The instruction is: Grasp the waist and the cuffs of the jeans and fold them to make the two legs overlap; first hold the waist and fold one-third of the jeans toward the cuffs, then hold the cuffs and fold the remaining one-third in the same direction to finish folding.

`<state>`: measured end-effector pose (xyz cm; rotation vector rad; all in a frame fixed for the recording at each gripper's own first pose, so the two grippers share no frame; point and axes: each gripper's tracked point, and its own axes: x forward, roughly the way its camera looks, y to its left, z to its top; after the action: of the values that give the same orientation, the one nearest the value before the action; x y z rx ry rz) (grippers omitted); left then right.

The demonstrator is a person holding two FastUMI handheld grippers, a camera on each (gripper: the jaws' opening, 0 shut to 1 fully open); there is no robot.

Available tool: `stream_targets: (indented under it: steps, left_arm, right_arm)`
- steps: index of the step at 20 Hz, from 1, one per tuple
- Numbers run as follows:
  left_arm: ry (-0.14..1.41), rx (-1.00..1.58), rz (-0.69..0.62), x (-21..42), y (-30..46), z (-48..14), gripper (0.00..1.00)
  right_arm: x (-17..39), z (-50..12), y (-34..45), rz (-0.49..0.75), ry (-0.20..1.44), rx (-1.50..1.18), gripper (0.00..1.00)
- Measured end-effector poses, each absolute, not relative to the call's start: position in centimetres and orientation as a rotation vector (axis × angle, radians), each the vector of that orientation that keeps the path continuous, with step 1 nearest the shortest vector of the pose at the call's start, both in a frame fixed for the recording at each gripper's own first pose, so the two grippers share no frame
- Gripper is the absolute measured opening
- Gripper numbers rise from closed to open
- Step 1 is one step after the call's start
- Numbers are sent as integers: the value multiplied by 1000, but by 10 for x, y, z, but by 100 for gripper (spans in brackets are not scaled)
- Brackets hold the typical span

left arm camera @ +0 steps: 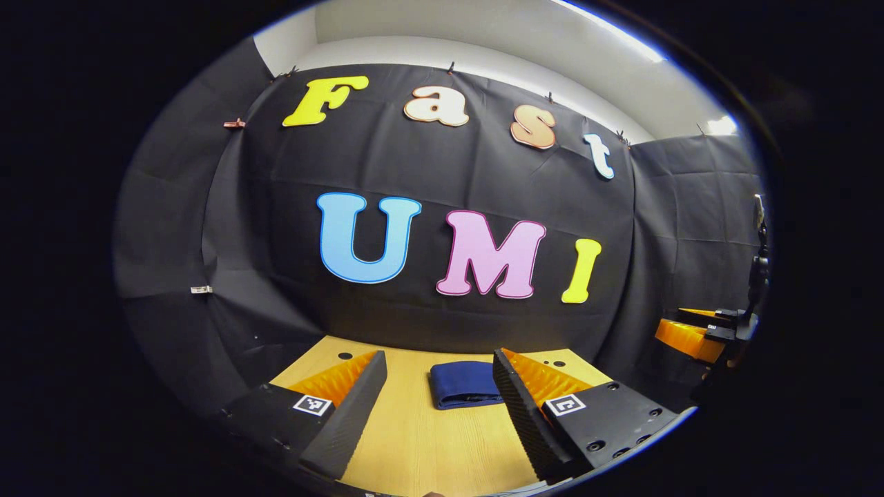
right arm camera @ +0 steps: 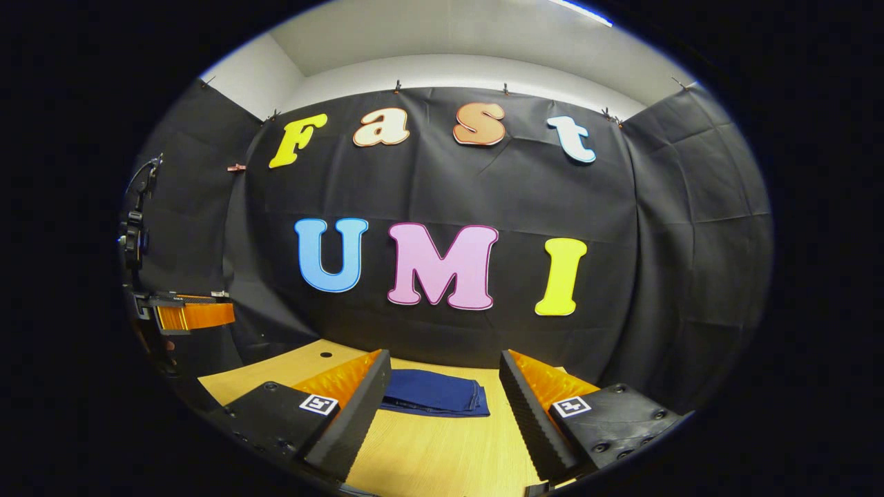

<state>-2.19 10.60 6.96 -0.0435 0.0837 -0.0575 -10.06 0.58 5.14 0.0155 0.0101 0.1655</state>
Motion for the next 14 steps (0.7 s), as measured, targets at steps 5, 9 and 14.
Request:
stream_targets:
  steps: [5, 9, 14]
  left_arm:
    - [82, -49, -73, -24, 100, 65, 96]
    - [87, -53, -83, -26, 97, 62, 96]
    - [79, -43, -91, -30, 94, 64, 96]
  right_arm:
    - [-108, 50, 2, 155, 14, 23, 96]
    - [-111, 53, -3, 144, 1, 15, 96]
    - [-114, 52, -2, 147, 5, 23, 96]
